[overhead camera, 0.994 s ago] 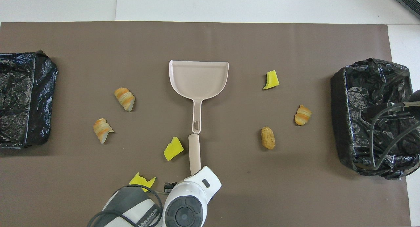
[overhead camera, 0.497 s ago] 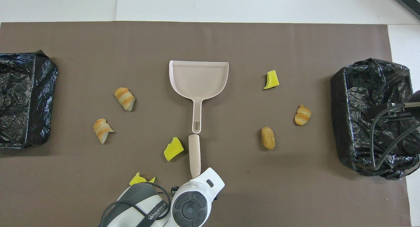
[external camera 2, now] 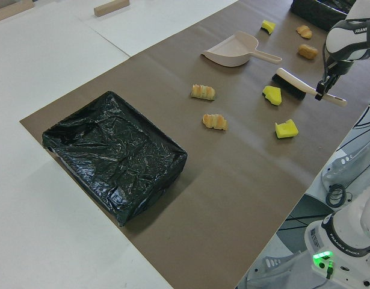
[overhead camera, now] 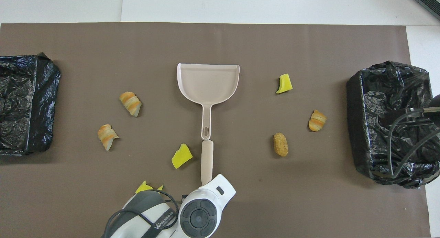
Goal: Sweep and dump trash in bin
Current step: 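Grasp the wooden brush handle with the left gripper and lift it, then carry the brush beside the pieces while the right gripper reaches the dustpan, then sweep the pieces with the brush while the right gripper grasps the dustpan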
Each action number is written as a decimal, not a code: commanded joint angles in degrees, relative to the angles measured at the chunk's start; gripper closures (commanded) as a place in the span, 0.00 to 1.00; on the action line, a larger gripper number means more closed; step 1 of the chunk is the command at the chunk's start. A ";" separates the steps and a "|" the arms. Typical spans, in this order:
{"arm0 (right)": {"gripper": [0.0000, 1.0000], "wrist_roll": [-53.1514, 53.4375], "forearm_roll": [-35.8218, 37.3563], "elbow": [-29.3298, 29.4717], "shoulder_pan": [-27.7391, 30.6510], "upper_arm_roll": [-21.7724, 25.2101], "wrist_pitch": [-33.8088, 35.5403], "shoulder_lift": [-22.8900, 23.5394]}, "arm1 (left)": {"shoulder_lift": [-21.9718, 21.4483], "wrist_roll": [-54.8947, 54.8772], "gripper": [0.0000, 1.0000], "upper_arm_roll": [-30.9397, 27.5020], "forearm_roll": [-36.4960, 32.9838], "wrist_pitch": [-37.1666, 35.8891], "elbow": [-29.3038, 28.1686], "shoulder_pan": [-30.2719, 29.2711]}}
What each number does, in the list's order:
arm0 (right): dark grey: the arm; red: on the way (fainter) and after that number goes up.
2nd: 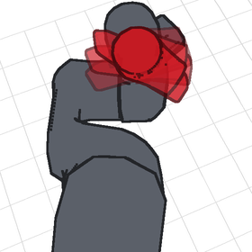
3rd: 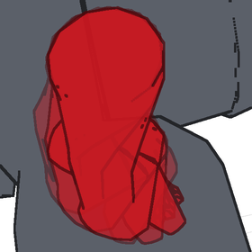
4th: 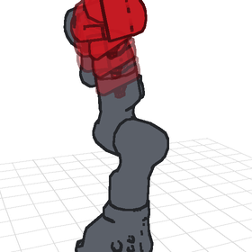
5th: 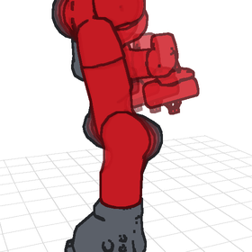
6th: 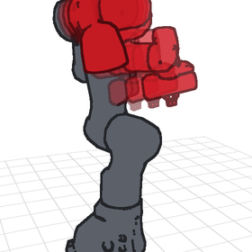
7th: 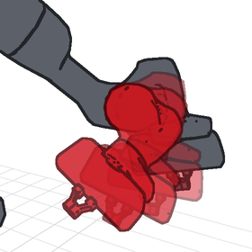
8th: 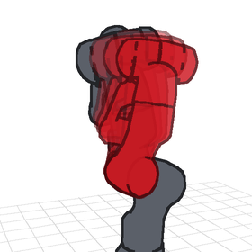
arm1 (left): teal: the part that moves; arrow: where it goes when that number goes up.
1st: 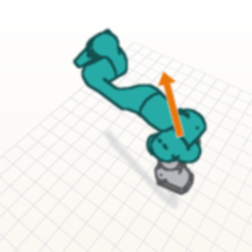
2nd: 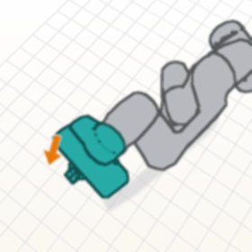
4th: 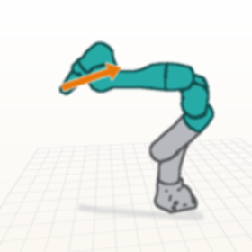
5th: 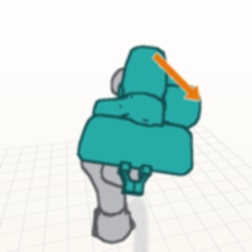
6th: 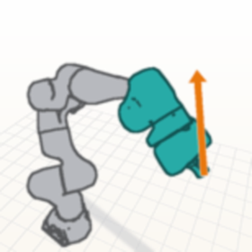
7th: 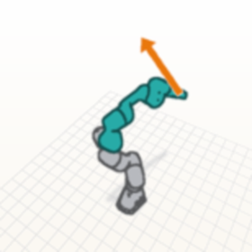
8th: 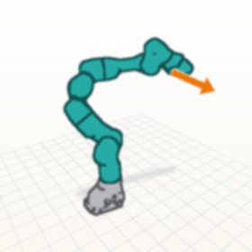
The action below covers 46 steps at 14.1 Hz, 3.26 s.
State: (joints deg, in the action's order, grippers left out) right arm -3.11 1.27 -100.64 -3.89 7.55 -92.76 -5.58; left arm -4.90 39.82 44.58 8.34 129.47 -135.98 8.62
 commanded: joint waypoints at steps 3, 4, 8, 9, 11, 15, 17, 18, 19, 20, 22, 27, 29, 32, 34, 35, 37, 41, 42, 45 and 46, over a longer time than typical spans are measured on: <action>0.00 -1.72 0.05 -1.85 0.73 -0.34 -1.38 -1.45 | -4.83 -4.63 1.00 -4.30 0.01 -12.36 3.70 -0.53; 0.00 -1.81 0.05 -1.85 0.73 -0.34 -1.38 -1.45 | -7.29 -8.06 1.00 -6.50 0.01 -15.19 3.71 -0.36; 0.00 -0.24 -0.74 -2.46 -0.06 -0.43 -1.20 -1.36 | -13.29 -16.09 1.00 -13.38 0.10 -22.69 2.75 -0.36; 0.00 1.51 -0.31 -2.20 -0.41 -0.87 -0.42 -1.10 | -13.03 -16.00 1.00 -13.29 0.10 -21.29 2.65 -0.45; 0.00 5.46 -0.65 -1.59 -3.12 -1.05 0.64 0.38 | -10.76 -15.56 1.00 -13.03 0.54 -15.68 1.95 0.34; 0.00 13.92 -1.35 2.46 -9.02 -1.05 -3.03 6.45 | -7.67 -16.00 1.00 -12.24 7.36 -10.73 0.81 2.62; 0.00 14.01 -1.36 2.29 -9.03 -1.31 -5.15 7.77 | -7.76 -16.09 1.00 -12.24 8.10 -10.82 -1.55 3.51; 0.00 14.01 -1.36 2.29 -9.12 -1.40 -5.15 7.78 | -7.93 -15.57 1.00 -12.32 8.27 -11.34 -1.74 3.51; 0.00 14.01 -1.36 2.29 -9.12 -1.49 -5.15 7.78 | -7.93 -14.86 1.00 -12.32 8.27 -12.22 -1.65 3.07; 0.00 14.01 -1.36 2.29 -9.46 -1.49 -5.15 7.78 | -7.93 -14.25 1.00 -12.50 8.27 -12.92 -1.57 2.72; 0.00 13.92 -1.36 2.02 -9.64 -1.49 -5.15 7.78 | -8.55 -13.10 1.00 -12.76 8.27 -14.15 -1.48 2.02; 0.00 14.01 -3.89 1.93 -10.35 -1.49 -5.51 7.78 | -9.08 -14.42 1.00 -13.38 8.19 -12.94 -1.21 -1.85; 0.00 14.19 -4.52 1.93 -11.04 -1.66 -5.59 8.30 | -9.25 -16.86 1.00 -14.16 7.83 -12.93 -2.26 -3.86; 0.00 17.52 -4.61 1.93 -13.07 -1.84 -6.99 9.09 | -9.25 -21.96 1.00 -14.34 7.66 -13.19 -2.79 -8.25; 0.00 18.66 -4.96 2.02 -14.65 -1.84 -7.35 9.88 | -8.64 -26.00 1.00 -14.95 4.25 -12.85 -2.88 -11.94; 0.00 19.19 -5.48 2.02 -15.00 -1.75 -7.87 9.89 | -8.29 -27.32 1.00 -17.14 2.40 -12.49 -2.71 -12.13; 0.00 19.28 -7.23 2.11 -14.92 -1.75 -8.14 10.15 | -6.79 -28.30 1.00 -22.32 -2.43 -12.58 -0.70 -11.43; 0.00 27.69 -8.30 3.16 -20.52 -2.01 -10.86 14.79 | -8.10 -31.82 1.00 -31.55 -2.63 -17.83 5.18 -7.93; 0.00 30.77 -9.00 4.64 -22.37 -2.10 -11.65 16.81 | -8.81 -31.91 1.00 -33.40 -2.63 -21.07 6.68 -6.79; 0.00 33.95 -11.55 6.85 -23.61 -3.59 -14.90 20.86 | -12.06 -31.73 1.00 -34.56 -2.63 -29.09 6.96 -5.37; 0.00 35.70 -11.55 7.81 -24.49 -3.94 -16.13 22.53 | -11.89 -31.82 1.00 -34.56 -2.63 -27.88 6.87 -5.45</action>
State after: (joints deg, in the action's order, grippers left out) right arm 30.16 -8.66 -96.58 -28.28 4.55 -107.83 13.15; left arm -15.23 7.77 11.05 6.64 102.59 -128.69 1.59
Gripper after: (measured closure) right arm 0.000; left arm 0.740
